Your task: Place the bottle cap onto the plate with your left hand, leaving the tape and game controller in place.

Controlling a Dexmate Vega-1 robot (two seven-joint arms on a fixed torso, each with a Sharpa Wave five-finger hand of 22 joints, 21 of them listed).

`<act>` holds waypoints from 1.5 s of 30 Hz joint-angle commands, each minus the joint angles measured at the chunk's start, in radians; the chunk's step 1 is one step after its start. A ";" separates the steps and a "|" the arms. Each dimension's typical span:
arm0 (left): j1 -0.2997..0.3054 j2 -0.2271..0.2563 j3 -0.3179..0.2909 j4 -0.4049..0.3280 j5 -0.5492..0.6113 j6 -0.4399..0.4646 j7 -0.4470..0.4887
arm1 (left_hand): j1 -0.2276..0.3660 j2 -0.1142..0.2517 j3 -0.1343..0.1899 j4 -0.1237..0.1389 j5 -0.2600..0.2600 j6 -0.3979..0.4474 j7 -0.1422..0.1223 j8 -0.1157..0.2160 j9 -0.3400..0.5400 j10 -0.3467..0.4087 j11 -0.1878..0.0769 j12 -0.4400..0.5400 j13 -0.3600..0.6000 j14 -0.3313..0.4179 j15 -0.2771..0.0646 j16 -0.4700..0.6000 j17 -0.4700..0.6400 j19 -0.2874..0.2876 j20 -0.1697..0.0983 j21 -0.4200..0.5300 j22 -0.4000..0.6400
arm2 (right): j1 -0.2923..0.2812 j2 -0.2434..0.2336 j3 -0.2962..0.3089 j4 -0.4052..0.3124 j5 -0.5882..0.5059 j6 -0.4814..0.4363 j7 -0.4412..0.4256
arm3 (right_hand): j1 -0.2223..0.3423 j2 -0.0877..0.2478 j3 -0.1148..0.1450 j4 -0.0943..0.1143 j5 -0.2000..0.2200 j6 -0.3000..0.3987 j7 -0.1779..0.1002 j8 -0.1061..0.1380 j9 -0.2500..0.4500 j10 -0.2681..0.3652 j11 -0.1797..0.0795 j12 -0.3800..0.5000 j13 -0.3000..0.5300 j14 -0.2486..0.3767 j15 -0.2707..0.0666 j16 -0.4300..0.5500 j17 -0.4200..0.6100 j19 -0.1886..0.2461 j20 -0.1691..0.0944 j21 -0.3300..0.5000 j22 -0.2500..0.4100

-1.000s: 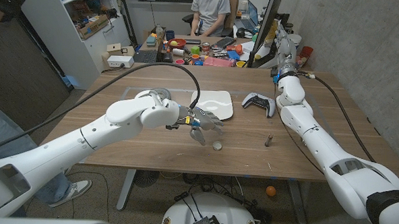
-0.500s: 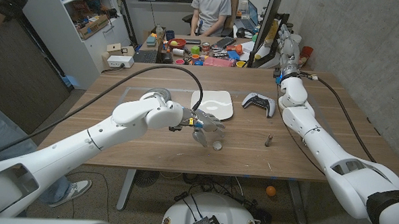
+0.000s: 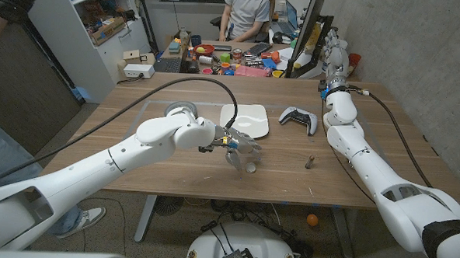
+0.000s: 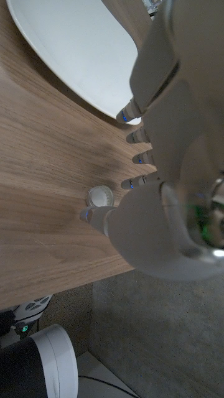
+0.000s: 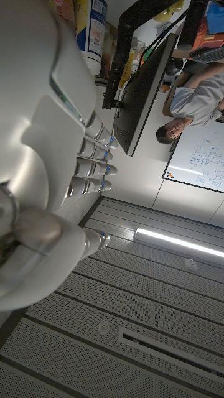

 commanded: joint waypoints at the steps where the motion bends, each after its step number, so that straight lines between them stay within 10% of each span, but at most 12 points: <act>1: -0.016 -0.017 0.028 0.009 0.019 0.025 -0.030 | 0.007 0.003 0.003 0.006 0.000 -0.003 0.006 0.006 0.006 -0.135 0.006 0.008 0.005 -0.154 0.004 0.010 0.005 -0.153 0.003 0.006 0.006 | 0.001 0.003 0.010 0.018 0.014 0.017 0.008 | -0.004 -0.006 -0.004 -0.001 0.002 0.008 0.000 -0.002 0.004 0.008 -0.001 0.000 0.005 0.005 0.001 0.001 0.001 0.003 -0.002 -0.001 0.004; 45: 0.026 -0.041 0.056 -0.008 0.119 0.108 0.021 | 0.010 0.000 -0.006 0.009 -0.007 -0.016 0.015 0.002 0.019 -0.131 0.005 0.015 0.005 -0.150 0.003 0.013 0.004 -0.157 0.003 0.008 0.006 | 0.017 0.021 0.018 0.110 0.056 0.089 0.072 | -0.020 -0.017 -0.020 0.002 0.005 0.011 -0.007 -0.003 0.004 0.012 -0.003 -0.001 0.006 0.012 0.002 0.002 0.002 0.001 0.002 -0.002 0.004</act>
